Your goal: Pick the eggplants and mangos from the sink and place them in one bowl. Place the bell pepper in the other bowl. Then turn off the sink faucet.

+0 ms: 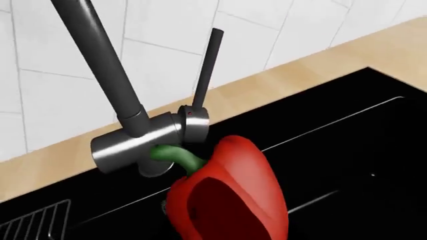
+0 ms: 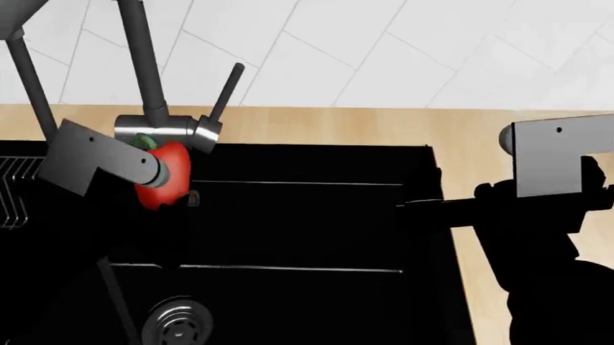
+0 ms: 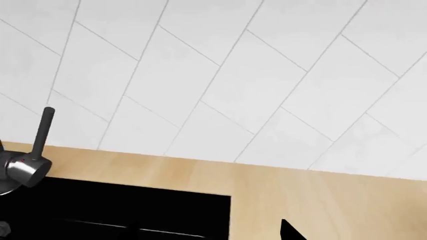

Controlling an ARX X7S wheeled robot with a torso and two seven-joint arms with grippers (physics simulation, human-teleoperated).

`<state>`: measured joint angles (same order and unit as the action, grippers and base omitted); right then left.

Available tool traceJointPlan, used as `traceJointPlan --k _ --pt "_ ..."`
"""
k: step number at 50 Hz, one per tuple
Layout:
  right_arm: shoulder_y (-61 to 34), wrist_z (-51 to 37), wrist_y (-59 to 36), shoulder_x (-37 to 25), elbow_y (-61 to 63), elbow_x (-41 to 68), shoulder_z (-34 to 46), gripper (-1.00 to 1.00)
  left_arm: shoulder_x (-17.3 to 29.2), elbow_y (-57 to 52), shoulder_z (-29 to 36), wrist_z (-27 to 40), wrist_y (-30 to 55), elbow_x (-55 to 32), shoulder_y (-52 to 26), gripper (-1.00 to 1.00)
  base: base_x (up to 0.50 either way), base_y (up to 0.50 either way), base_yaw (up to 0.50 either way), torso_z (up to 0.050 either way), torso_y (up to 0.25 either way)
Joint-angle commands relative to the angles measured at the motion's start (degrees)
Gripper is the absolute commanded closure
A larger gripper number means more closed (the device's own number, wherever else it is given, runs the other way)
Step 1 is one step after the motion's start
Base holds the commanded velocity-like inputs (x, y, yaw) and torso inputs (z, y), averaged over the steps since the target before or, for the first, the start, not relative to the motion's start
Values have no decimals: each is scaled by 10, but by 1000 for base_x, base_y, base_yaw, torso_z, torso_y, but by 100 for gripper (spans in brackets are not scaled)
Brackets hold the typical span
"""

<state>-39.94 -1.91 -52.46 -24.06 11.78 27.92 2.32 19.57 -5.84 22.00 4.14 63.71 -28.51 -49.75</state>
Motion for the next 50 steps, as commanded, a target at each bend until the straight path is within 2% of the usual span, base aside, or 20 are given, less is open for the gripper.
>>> traceJointPlan --k 1,19,25,50 --pt "3 -1 -1 2 9 0 -9 -100 0 -26 -25 4 10 -22 -8 100 -391 0 0 0 0" --pt "21 -9 -11 -1 29 11 -18 -100 3 -51 -35 7 21 -39 0 100 -416 0 0 0 0" --pt "28 -11 -9 -5 35 10 -19 -100 1 -52 -35 8 17 -40 -1 100 -377 -294 0 0 0" --pt "34 -17 -2 -10 42 13 -26 -100 -2 -58 -40 16 14 -49 4 100 -21 -399 0 0 0"
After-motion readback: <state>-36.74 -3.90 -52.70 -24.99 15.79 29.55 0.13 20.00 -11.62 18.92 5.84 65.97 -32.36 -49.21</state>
